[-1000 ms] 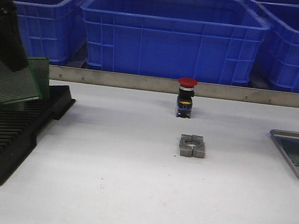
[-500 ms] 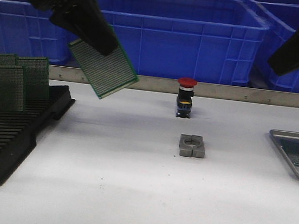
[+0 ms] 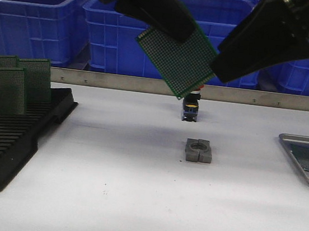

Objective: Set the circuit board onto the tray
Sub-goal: 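Pass the second board from the left gripper to the right gripper, then carry the second board with the right gripper and lower it onto the tray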

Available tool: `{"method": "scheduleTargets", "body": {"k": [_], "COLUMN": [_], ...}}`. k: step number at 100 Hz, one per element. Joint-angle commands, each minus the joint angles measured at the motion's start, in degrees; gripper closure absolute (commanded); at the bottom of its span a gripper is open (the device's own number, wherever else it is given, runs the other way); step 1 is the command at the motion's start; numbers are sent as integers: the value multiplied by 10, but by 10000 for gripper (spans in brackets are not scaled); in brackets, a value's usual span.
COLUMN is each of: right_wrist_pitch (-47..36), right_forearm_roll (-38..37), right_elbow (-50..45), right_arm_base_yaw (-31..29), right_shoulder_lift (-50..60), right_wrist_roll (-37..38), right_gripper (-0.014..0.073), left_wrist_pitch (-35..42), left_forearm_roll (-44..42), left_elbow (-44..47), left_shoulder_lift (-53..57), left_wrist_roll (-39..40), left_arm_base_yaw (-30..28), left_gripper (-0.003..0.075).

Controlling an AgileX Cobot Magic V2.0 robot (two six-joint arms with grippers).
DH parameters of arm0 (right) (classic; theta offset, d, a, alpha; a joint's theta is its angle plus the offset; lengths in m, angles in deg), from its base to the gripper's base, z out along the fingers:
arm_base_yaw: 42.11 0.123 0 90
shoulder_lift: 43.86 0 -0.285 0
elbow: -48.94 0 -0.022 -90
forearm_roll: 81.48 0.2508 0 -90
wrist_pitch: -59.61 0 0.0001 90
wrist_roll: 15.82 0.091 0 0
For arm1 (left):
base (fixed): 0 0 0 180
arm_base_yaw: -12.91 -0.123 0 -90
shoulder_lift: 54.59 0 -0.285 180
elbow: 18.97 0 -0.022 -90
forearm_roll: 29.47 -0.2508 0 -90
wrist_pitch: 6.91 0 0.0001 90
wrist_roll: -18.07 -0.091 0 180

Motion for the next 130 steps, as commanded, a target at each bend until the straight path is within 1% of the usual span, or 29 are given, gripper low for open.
{"method": "scheduleTargets", "body": {"k": [1,10,22,36,42,43,50,51,62,65,71,78,85,88,97,102,107,118,130], "right_wrist_pitch": [-4,-4,-1,-3,-3,-3,-3,-3,-3,-3,-3,-1,3,5,7,13,20,22,21], "right_forearm_roll": [53,55,55,56,56,56,56,56,56,56,56,56,55,54,42,16,-17,-81,-110], "right_elbow": [15,15,15,15,15,15,15,15,15,15,15,15,14,12,6,1,-1,-8,-10], "right_arm_base_yaw": [2,2,2,2,2,2,2,2,2,2,2,2,2,2,2,2,2,-1,-25], "right_shoulder_lift": [20,20,20,20,20,20,20,20,20,20,20,20,20,20,20,20,19,17,9], "right_wrist_roll": [-9,-9,-9,-9,-9,-9,-9,-9,-9,-9,-9,-9,6,21,103,156,195,290,363], "right_gripper": [-6,42,158,340,435,435,524,548,650,665,659,662,661,661,661,661,661,661,661], "left_wrist_pitch": [-45,-45,-45,-45,-45,-45,-45,-45,-45,-45,-45,-45,-44,-43,-40,-36,-34,-33,-33], "left_forearm_roll": [48,60,95,112,112,112,112,112,112,112,112,112,112,112,112,112,112,112,112], "left_elbow": [-18,-18,-18,-18,-18,-18,-18,-18,-18,-18,-18,-18,-18,-18,-18,-18,-18,-18,-18], "left_shoulder_lift": [28,28,28,28,28,28,28,28,28,28,28,28,28,28,28,28,28,28,28], "left_wrist_roll": [5,5,5,5,5,5,5,5,5,5,5,5,5,5,5,5,5,5,5], "left_arm_base_yaw": [9,9,9,9,9,9,9,9,9,9,9,9,9,9,9,9,9,9,9], "left_gripper": [740,741,741,741,741,741,741,741,740,739,728,658,532,459,290,239,221,224,226]}}
